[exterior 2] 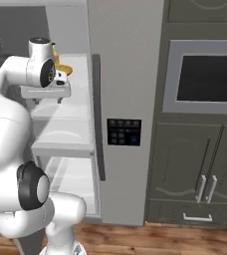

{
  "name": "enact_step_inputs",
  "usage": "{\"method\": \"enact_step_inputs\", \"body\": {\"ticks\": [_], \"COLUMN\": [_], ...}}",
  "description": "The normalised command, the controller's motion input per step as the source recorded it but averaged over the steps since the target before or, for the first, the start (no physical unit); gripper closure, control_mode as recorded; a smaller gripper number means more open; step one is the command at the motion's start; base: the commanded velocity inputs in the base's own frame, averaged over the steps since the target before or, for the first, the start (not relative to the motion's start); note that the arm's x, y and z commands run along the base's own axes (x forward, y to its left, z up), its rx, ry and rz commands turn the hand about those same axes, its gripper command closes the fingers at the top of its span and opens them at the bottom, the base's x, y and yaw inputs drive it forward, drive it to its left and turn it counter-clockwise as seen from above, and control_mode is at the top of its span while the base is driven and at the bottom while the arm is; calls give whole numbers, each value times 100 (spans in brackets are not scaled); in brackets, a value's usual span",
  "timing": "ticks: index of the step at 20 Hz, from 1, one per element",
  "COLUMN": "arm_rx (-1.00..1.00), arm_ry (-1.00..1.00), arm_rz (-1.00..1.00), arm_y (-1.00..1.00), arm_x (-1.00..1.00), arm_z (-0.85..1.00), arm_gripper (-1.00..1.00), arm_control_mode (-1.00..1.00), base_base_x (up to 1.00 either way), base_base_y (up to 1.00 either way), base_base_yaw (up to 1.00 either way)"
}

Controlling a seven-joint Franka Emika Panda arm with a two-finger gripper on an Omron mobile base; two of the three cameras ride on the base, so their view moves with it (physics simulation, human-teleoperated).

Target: Retrieve the steak from the fridge and place it on the saucepan with marinade on the stove.

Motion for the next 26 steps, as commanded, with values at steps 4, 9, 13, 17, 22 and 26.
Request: {"method": "enact_step_inputs", "body": {"ticks": [4, 9, 13, 17, 22, 26], "arm_rx": [0, 0, 0, 0, 0, 0], "arm_ry": [0, 0, 0, 0, 0, 0], "arm_rz": [0, 0, 0, 0, 0, 0], "arm_y": [0, 0, 0, 0, 0, 0], "arm_x": [0, 0, 0, 0, 0, 0], "arm_z": [0, 0, 0, 0, 0, 0], "arm_gripper": [-100, -100, -100, -100, -100, -100], "arm_control_mode": [100, 100, 100, 100, 100, 100], "base_base_x": [74, 54, 41, 25, 13, 14], "base_base_y": [3, 11, 34, 71, 72, 46], "base_base_yaw": [0, 0, -2, -9, -14, -15]}}
